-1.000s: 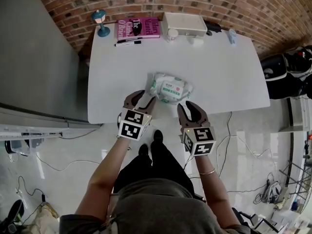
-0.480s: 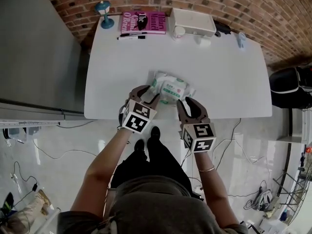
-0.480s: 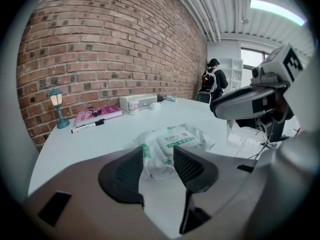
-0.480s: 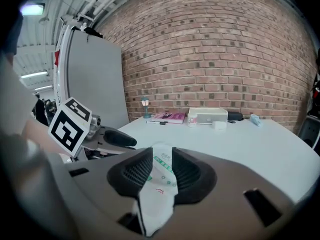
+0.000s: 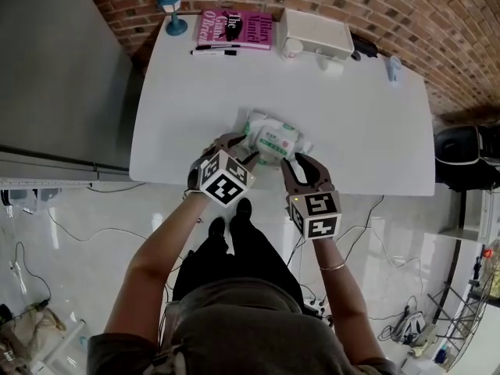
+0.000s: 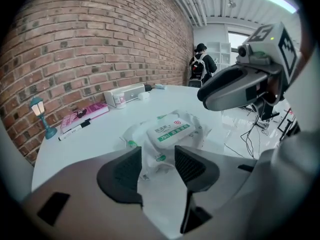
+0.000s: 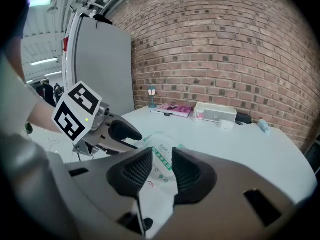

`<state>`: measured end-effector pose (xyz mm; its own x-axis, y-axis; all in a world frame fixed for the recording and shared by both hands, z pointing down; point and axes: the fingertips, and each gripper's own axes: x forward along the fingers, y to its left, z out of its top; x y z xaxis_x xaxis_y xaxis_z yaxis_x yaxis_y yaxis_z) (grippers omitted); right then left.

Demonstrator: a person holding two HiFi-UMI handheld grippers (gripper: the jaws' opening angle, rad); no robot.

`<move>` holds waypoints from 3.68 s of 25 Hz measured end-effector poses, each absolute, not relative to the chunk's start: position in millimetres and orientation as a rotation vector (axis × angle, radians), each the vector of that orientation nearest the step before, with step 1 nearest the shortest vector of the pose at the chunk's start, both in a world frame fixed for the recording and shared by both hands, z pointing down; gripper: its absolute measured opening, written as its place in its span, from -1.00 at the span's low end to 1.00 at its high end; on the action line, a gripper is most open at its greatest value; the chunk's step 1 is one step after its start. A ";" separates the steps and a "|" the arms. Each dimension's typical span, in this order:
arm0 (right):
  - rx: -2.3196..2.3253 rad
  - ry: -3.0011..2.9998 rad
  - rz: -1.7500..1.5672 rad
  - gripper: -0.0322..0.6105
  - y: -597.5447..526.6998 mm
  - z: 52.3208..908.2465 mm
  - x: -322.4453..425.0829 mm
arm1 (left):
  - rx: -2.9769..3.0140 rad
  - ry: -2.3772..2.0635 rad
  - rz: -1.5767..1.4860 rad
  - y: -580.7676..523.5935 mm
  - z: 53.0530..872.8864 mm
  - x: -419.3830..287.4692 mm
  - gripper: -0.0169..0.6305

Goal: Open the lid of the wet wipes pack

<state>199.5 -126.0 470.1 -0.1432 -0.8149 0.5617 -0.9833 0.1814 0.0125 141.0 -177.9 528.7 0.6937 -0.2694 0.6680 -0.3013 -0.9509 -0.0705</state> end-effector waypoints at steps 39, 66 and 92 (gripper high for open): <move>1.045 -1.712 0.293 -0.26 -162.0 537.0 180.5 | 2.750 -0.414 1.151 -179.1 541.4 146.8 -0.34; 0.857 -1.638 0.094 -0.61 -162.3 546.1 174.9 | 2.757 -0.440 1.167 -183.2 542.3 148.6 -0.34; 0.836 -1.686 0.176 -0.77 -160.1 541.1 173.9 | 2.747 -0.427 1.174 -183.9 545.0 149.6 -0.34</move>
<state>173.9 -160.1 541.1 -0.0569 -0.4301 0.9010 -0.6070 0.7314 0.3108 149.6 -183.9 545.0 0.6586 -0.2086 0.7230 -0.3047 -0.9524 0.0027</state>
